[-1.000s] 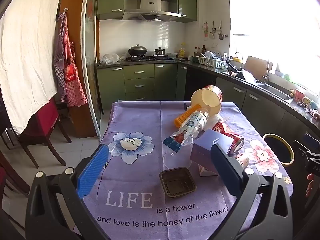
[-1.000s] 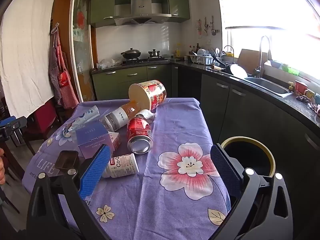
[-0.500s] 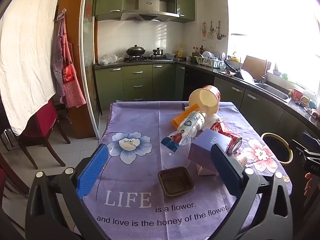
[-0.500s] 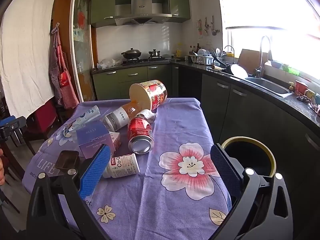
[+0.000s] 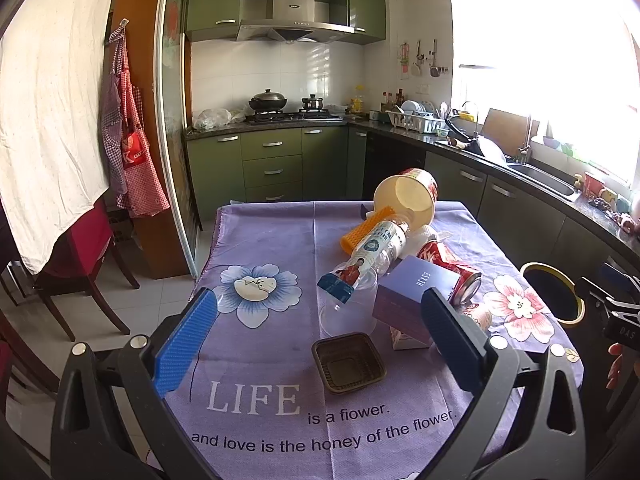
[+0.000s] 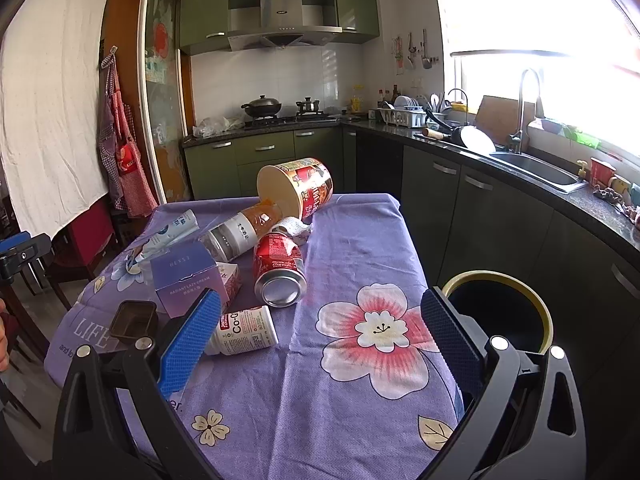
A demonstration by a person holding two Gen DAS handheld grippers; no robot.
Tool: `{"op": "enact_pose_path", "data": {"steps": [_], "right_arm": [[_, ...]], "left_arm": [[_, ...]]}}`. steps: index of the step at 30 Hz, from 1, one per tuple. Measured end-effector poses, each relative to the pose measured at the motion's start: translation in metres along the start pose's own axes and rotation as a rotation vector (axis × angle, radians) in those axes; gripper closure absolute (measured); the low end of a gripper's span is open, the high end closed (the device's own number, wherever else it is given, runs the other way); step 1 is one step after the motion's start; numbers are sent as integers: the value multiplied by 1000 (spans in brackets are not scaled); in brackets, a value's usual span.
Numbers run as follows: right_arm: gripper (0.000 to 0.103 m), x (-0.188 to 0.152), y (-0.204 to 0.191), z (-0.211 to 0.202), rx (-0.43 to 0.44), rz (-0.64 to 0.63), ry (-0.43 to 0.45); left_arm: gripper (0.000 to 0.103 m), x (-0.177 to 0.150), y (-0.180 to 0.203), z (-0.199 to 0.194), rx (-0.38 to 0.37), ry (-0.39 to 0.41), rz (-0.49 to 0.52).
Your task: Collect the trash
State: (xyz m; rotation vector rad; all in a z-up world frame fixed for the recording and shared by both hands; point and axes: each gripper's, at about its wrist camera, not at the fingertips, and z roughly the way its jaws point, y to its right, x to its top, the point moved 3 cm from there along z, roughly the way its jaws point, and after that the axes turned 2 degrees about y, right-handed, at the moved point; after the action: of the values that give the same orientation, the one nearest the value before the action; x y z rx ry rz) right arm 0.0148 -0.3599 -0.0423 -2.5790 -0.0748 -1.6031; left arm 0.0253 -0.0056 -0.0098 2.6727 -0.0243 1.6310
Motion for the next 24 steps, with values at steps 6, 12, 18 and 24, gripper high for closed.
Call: {"op": "enact_pose_path", "data": {"steps": [6,12,18,24], "right_arm": [[4,0,-1,1,1,1,-2],[4,-1,1,1,1,2,0],[4,-1,1,1,3,3,1],[4,-1,0,1,2,2,-2]], "left_arm": [[6,-2,1,1,0,1,1],[6,-2,2,2,-3,-3,5],[6,-3,4,2,-7,-2,8],[6,-3,5,1,-10,-4,8]]}}
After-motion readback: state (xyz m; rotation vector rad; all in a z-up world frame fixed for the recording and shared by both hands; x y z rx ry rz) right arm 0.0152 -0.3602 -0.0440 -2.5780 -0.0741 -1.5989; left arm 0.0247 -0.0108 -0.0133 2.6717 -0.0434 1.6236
